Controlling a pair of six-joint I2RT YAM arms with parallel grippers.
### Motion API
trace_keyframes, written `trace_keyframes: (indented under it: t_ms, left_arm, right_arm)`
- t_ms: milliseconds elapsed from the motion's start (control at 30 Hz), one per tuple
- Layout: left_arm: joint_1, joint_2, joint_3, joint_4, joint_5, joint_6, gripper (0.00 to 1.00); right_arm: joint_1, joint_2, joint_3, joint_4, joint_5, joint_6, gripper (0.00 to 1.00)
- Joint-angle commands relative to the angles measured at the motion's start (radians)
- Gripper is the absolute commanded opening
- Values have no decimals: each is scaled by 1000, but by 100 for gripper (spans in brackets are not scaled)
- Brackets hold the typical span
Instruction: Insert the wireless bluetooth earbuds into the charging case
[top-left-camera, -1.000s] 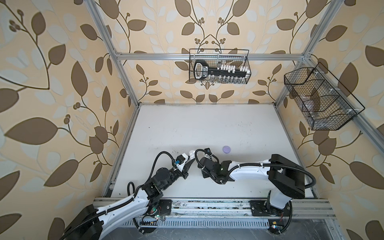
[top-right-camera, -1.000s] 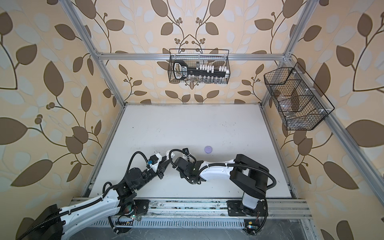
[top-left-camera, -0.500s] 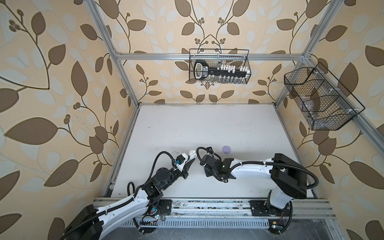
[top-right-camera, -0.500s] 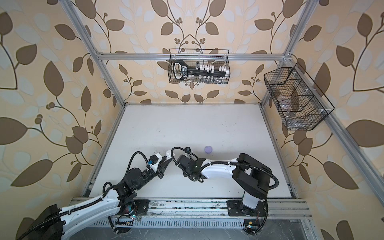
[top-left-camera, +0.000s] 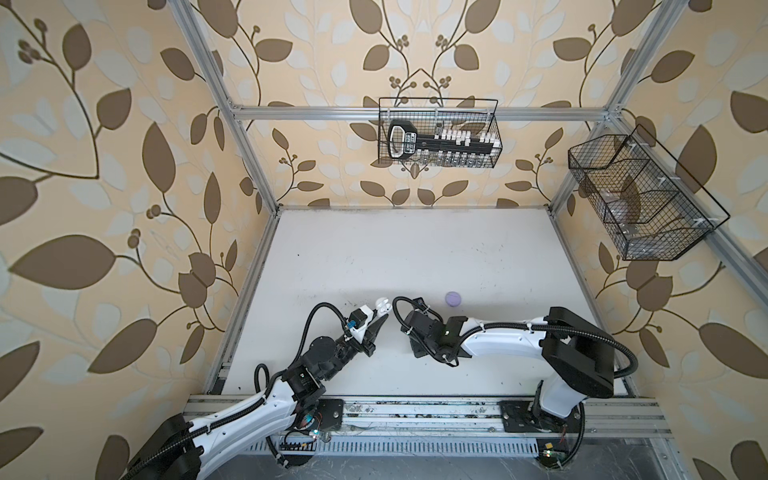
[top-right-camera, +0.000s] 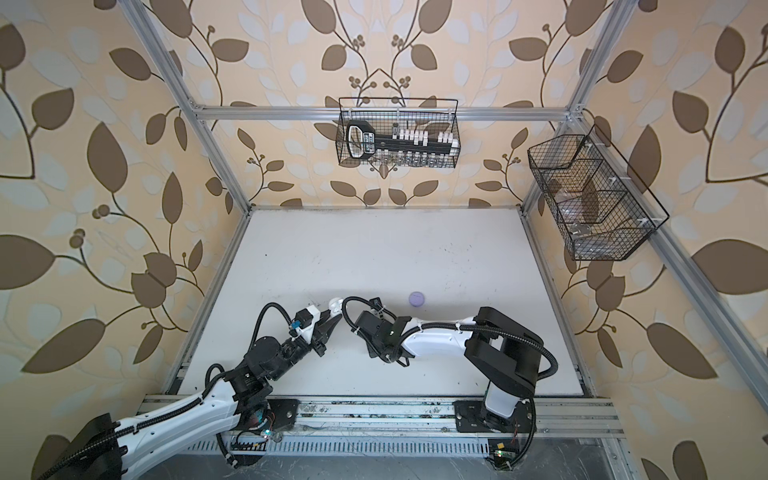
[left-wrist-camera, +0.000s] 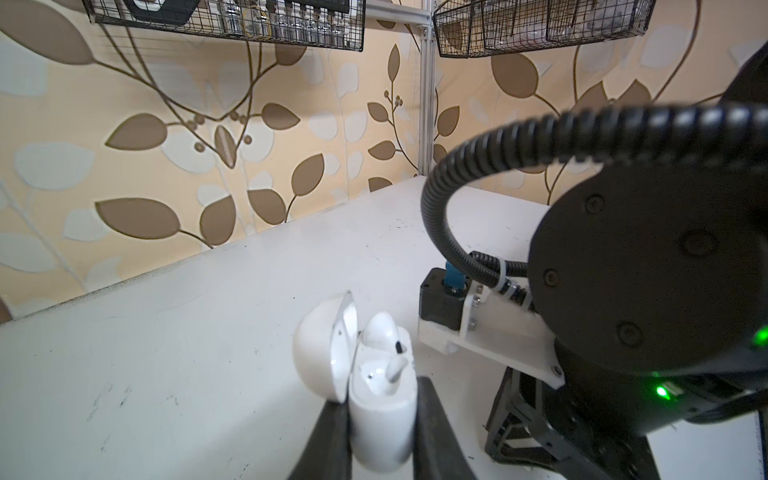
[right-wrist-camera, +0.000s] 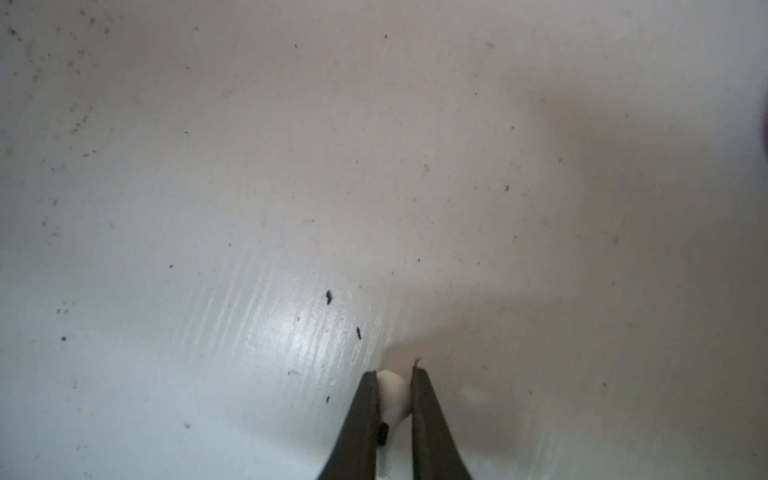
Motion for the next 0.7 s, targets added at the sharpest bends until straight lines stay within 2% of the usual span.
trace_keyframes:
  t_ms: [0, 267, 667]
  left_arm:
    - [11, -13, -9, 44, -24, -10, 0]
    - [10, -32, -21, 46, -60, -24, 0]
    - [9, -57, -18, 20, -75, -38, 0]
  right_arm:
    - [-6, 10, -3, -64, -36, -12, 19]
    - [-31, 6, 22, -113, -86, -30, 27]
    - [-64, 13, 93, -246, -144, -66, 27]
